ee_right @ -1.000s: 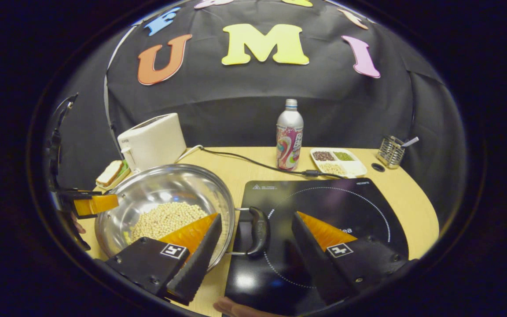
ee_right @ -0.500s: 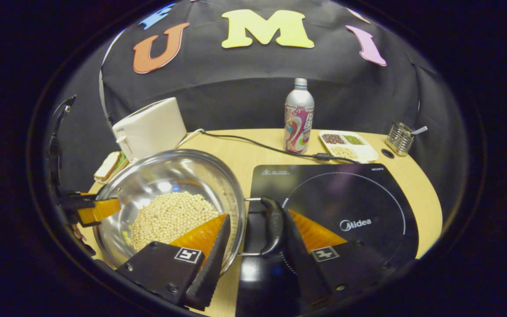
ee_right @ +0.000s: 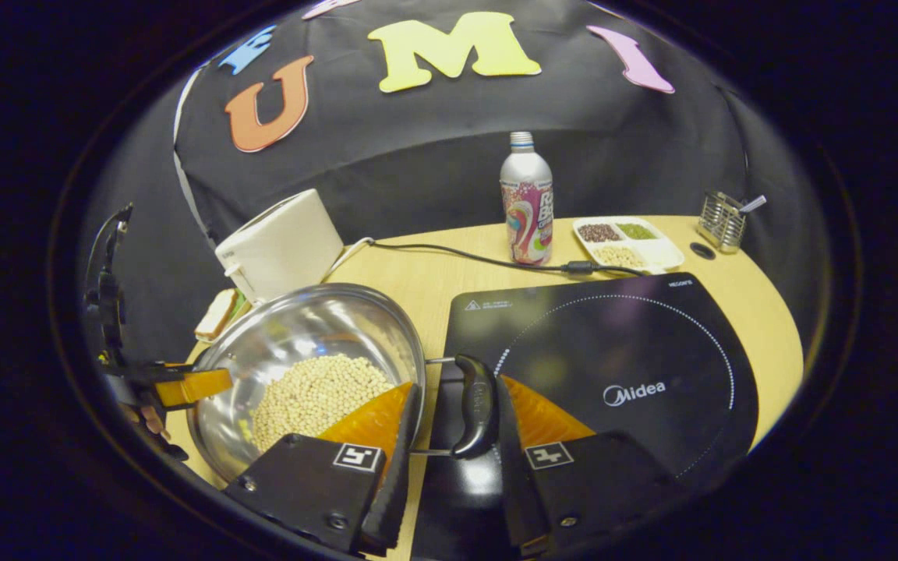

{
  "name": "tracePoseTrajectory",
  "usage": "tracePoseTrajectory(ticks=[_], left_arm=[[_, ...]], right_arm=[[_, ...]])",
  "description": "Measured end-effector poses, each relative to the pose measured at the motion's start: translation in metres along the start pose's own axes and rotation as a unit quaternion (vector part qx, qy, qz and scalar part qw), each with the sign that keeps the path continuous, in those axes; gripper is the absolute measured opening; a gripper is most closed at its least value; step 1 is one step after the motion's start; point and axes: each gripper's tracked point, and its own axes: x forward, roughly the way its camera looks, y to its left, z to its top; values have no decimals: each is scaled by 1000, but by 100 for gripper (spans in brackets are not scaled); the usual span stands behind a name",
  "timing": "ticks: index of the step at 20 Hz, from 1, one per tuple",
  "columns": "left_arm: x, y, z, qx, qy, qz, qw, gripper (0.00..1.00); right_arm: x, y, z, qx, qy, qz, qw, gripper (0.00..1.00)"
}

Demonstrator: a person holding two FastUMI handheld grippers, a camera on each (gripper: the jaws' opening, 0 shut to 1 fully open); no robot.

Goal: First push the handle of the pot to place it horizontally, then grasp the pot with both hands and set it on the induction cooktop.

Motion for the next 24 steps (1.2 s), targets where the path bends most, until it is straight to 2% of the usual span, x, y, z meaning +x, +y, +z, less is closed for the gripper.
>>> tracePoseTrajectory(ticks=[4, 5, 6, 7, 9, 10, 12, 13, 14, 17, 18, 19, 20, 21, 23, 24], left_arm=[[-22, 2, 6, -11, -13, -2, 1000, 57], [-29, 1, 11, -14, -18, -1, 1000, 57], [-38, 6, 19, -17, -22, 1, 1000, 57], [-47, 5, 22, -20, -24, 1, 1000, 46], [-64, 0, 32, -24, -29, 1, 999, 67], [-73, -2, 37, -25, -31, 1, 999, 57], [-91, -7, 49, -24, -42, 3, 999, 46], [-100, -12, 55, -25, -48, 3, 999, 46], [-106, -18, 60, -26, -50, 1, 998, 57], [-121, -43, 66, -28, -50, -7, 998, 57], [-127, -51, 69, -26, -50, -11, 998, 67], [-133, -60, 73, -27, -49, -16, 998, 67], [-135, -69, 75, -26, -50, -21, 998, 57], [-136, -79, 77, -25, -52, -26, 998, 57], [-137, -102, 82, -19, -54, -35, 998, 57], [-138, -115, 85, -14, -54, -39, 998, 57]], right_arm=[[-26, 5, 17, -7, -26, 18, 999, 51], [-31, 7, 20, -5, -28, 24, 999, 48], [-38, 8, 25, -4, -31, 29, 999, 51], [-47, 9, 30, -5, -35, 33, 999, 48], [-66, 8, 44, -7, -49, 37, 998, 50], [-75, 8, 53, -9, -55, 39, 998, 48], [-91, 6, 68, -20, -61, 44, 997, 50], [-99, 4, 76, -18, -64, 49, 997, 50], [-108, 0, 83, -19, -64, 52, 996, 48], [-131, -17, 102, -22, -71, 52, 996, 50], [-139, -25, 110, -23, -75, 51, 996, 50], [-144, -31, 113, -27, -76, 49, 996, 47], [-149, -41, 117, -30, -73, 47, 996, 47], [-154, -50, 121, -27, -73, 44, 996, 50], [-164, -71, 129, -29, -79, 35, 996, 47], [-169, -83, 132, -28, -82, 30, 996, 50]])
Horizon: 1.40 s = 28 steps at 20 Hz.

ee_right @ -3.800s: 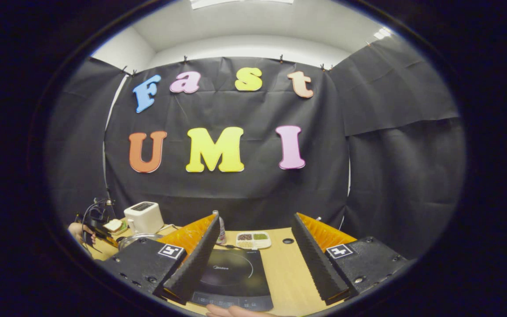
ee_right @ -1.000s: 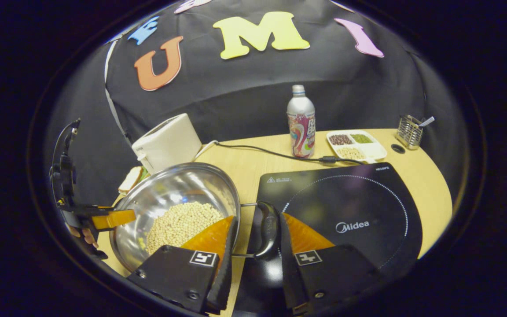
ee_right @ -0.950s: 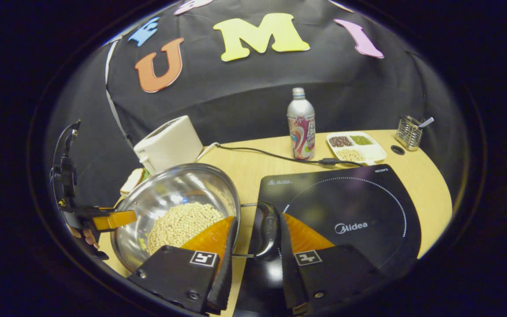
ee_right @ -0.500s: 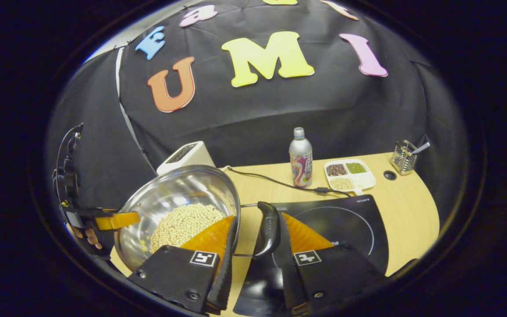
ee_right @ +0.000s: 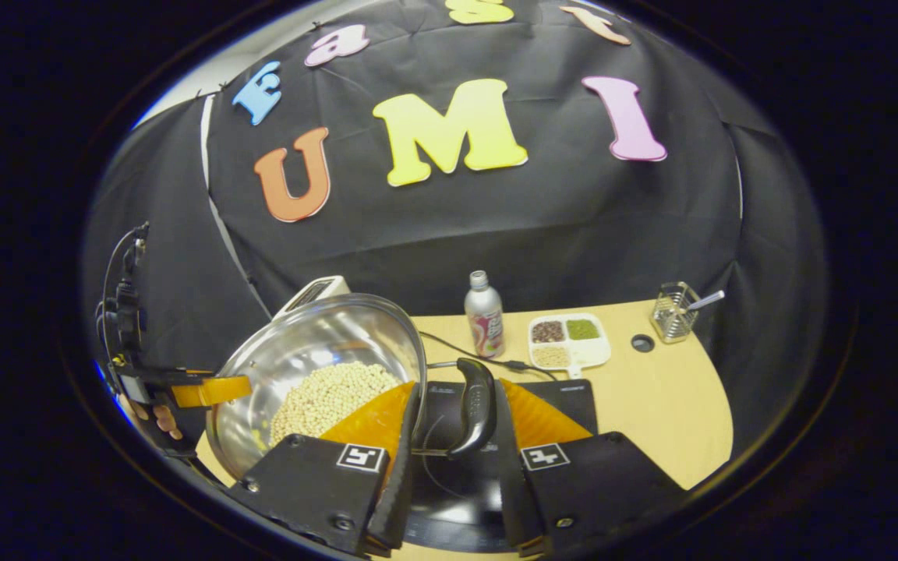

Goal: First push the handle of the pot to place it horizontally, then grasp the pot with both hands and set it on the induction cooktop.

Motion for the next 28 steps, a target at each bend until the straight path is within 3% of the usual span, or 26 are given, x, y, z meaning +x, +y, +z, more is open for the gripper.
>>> tracePoseTrajectory(ticks=[7, 14, 15, 17, 18, 20, 22, 23, 27, 28], left_arm=[[12, -72, 5, 13, -4, -17, 1000, 57], [43, -113, -2, 26, -4, -24, 999, 57], [47, -118, -4, 30, -4, -23, 999, 46], [52, -127, -5, 33, -2, -21, 999, 46], [54, -133, -7, 31, -1, -20, 999, 57], [65, -139, -11, 32, 0, -20, 999, 67], [76, -142, -19, 31, 4, -24, 999, 46], [82, -143, -22, 31, 6, -26, 999, 57], [98, -145, -36, 20, 16, -33, 999, 57], [102, -145, -40, 20, 20, -35, 999, 57]], right_arm=[[-14, -71, 5, 10, -2, -23, 1000, 50], [-4, -123, -6, 28, 3, -39, 999, 50], [-1, -128, -9, 33, 5, -40, 999, 48], [9, -137, -17, 45, 11, -39, 998, 50], [15, -141, -20, 50, 15, -39, 998, 50], [24, -148, -32, 54, 20, -42, 997, 47], [33, -154, -39, 51, 24, -47, 997, 50], [36, -156, -44, 49, 25, -50, 997, 50], [44, -163, -59, 47, 26, -59, 997, 47], [46, -166, -63, 46, 26, -60, 997, 50]])
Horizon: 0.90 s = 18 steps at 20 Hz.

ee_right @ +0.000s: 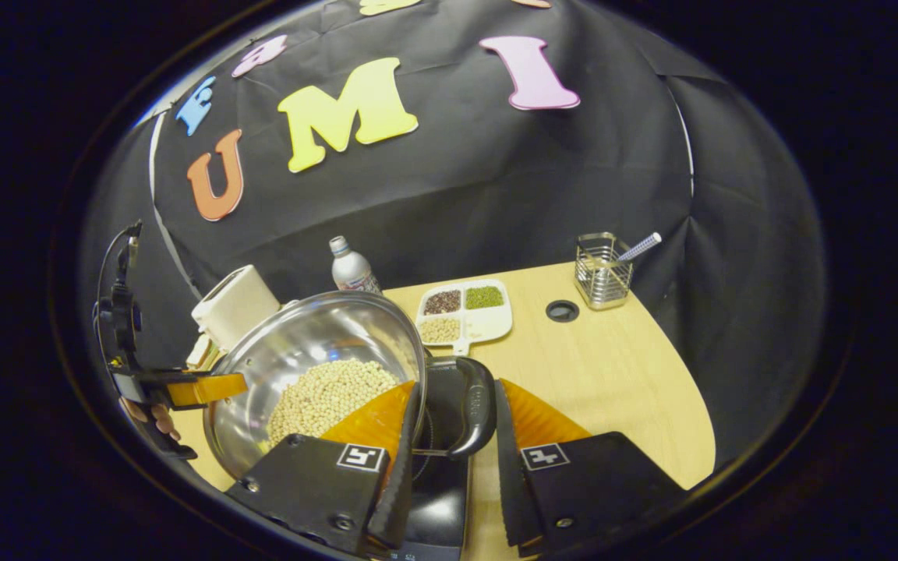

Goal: First push the handle of the pot to place it horizontally, then grasp the pot with both hands and set it on the induction cooktop.

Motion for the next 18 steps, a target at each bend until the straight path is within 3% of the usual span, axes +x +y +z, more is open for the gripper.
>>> tracePoseTrajectory(ticks=[3, 6, 12, 13, 14, 18], left_arm=[[20, -2, -16, -5, -10, -8, 1000, 57], [10, -2, -8, -9, -21, -8, 1000, 57], [10, -1, -7, 8, -38, -8, 999, 61], [8, 0, -5, 13, -46, -6, 999, 53], [6, 0, -1, 13, -57, -6, 998, 64], [-13, -6, 3, 0, -87, -21, 996, 75]], right_arm=[[4, -12, -17, 10, 8, 0, 1000, 50], [9, -13, -19, 27, -5, 15, 1000, 48], [9, -13, -18, 24, -21, 19, 999, 56], [9, -14, -18, 25, -24, 17, 999, 57], [8, -16, -17, 16, -31, 10, 999, 60], [-3, -19, -13, -75, -71, -40, 994, 81]])
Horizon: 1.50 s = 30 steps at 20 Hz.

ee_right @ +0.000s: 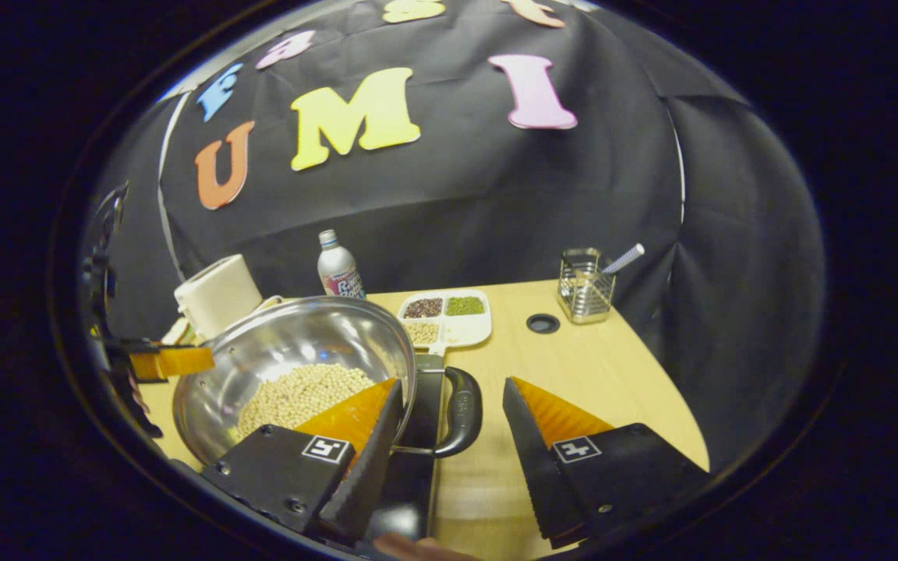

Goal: First push the handle of the pot to place it horizontally, then grasp the pot with both hands and set it on the induction cooktop.

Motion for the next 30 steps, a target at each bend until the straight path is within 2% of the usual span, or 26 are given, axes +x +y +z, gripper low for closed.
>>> tracePoseTrajectory(ticks=[4, 6, 9, 10, 11, 12, 15, 19, 21, 25, 30], left_arm=[[-23, 1, -3, 4, -28, 10, 1000, 78], [-36, 0, -8, 6, -40, 13, 999, 85], [-57, 1, -12, 13, -61, 26, 998, 93], [-64, 0, -12, 12, -66, 27, 997, 93], [-72, -1, -13, 10, -74, 28, 997, 82], [-81, -2, -14, 11, -79, 26, 996, 94], [-108, -2, -15, 9, -100, 33, 994, 94], [-142, -13, -20, 5, -123, 17, 992, 94], [-162, -10, -18, 9, -141, 28, 990, 95], [-206, -21, -9, 12, -184, 20, 983, 94], [-270, -32, 1, 26, -230, 22, 973, 94]], right_arm=[[-23, 17, -1, -8, -19, 6, 1000, 81], [-35, 18, -2, -8, -26, 2, 1000, 81], [-57, 19, -2, -11, -37, -5, 999, 90], [-66, 20, -1, -11, -42, -6, 999, 90], [-74, 20, -2, -11, -47, -7, 999, 90], [-82, 22, -3, -11, -50, -7, 999, 90], [-108, 25, -3, -11, -63, -7, 998, 90], [-145, 28, -4, -4, -81, -6, 997, 90], [-165, 28, -5, 5, -91, -7, 996, 90], [-217, 21, 9, 20, -138, -26, 990, 92], [-295, 23, 29, 18, -195, -29, 980, 92]])
